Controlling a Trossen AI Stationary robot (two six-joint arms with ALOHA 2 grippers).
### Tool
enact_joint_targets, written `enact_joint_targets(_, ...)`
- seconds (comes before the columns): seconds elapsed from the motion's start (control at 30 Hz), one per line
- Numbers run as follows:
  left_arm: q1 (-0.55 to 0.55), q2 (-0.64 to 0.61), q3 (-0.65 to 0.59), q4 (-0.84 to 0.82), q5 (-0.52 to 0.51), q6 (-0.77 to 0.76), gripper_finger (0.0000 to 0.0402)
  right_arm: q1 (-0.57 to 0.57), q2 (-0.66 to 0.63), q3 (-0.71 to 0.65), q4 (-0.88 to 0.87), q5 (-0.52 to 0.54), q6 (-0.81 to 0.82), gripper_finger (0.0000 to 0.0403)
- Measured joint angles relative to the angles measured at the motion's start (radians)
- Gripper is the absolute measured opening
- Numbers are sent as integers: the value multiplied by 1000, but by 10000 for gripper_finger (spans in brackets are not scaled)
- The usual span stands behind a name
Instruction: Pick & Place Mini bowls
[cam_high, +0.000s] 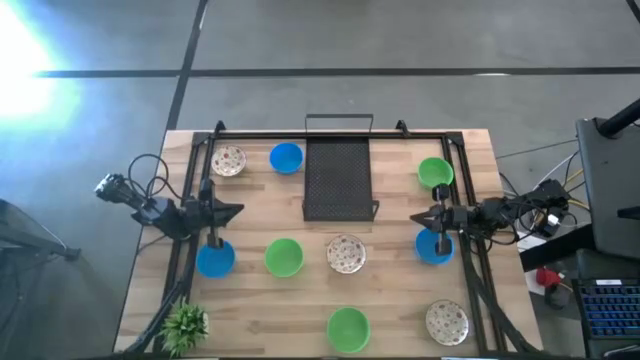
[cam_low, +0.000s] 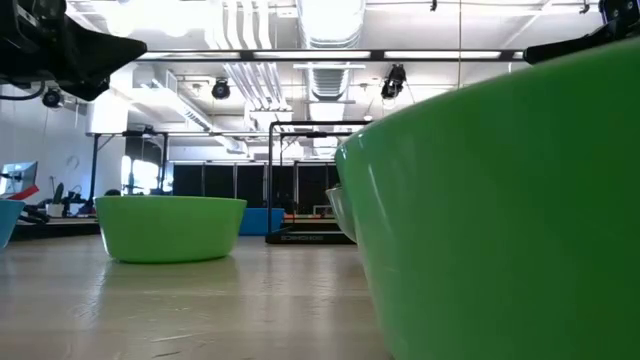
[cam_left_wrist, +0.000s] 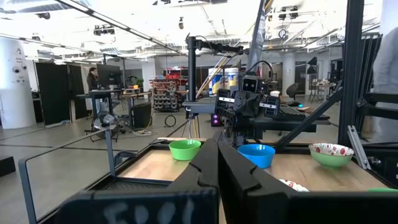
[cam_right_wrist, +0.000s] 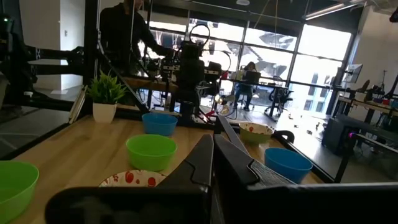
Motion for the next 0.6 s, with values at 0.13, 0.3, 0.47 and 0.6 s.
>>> enact_joint_targets(0.13, 0, 0, 0, 0, 0, 0, 0, 0, 0, 0, 1, 0, 0, 8)
enact_joint_targets(0.3, 0, 0, 0, 0, 0, 0, 0, 0, 0, 0, 42, 0, 40, 8)
enact_joint_targets(0.47, 0, 0, 0, 0, 0, 0, 0, 0, 0, 0, 102, 0, 125, 8)
enact_joint_targets(0.6, 0, 0, 0, 0, 0, 0, 0, 0, 0, 0, 150, -1, 103, 8)
